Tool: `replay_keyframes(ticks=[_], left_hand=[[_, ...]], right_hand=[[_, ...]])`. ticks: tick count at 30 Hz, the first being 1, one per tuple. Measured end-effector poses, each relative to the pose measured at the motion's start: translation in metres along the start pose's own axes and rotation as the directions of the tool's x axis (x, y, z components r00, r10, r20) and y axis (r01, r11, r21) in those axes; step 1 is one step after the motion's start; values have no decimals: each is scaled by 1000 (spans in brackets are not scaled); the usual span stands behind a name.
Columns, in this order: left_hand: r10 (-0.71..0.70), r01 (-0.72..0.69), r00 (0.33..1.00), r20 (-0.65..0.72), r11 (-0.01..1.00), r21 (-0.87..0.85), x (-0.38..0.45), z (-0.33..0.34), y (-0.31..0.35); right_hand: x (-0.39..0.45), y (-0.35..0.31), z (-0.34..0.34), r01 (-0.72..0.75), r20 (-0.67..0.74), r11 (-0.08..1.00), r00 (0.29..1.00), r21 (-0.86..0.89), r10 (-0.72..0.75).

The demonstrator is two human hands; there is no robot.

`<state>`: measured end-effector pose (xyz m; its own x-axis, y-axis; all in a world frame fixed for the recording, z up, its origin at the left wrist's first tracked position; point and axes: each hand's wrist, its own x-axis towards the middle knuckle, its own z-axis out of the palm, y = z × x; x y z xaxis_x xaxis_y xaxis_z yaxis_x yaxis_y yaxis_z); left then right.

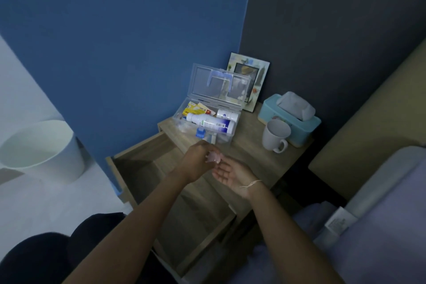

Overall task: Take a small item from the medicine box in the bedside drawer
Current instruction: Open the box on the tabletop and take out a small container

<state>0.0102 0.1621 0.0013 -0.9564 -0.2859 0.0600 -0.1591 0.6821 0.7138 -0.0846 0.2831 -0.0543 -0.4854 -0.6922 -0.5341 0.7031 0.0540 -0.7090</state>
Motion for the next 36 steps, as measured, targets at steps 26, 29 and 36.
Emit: replay_keyframes(ticks=[26, 29, 36], left_hand=[[111, -111, 994, 9, 994, 15, -4, 4, 11], [125, -125, 992, -4, 991, 40, -1, 5, 13], [35, -30, 999, -29, 985, 170, 5, 11, 7]], right_hand=[[-11, 16, -11, 3, 81, 922, 996, 387, -38], [-12, 18, -10, 24, 82, 916, 995, 401, -62], [-16, 18, -6, 69, 83, 911, 990, 406, -112]])
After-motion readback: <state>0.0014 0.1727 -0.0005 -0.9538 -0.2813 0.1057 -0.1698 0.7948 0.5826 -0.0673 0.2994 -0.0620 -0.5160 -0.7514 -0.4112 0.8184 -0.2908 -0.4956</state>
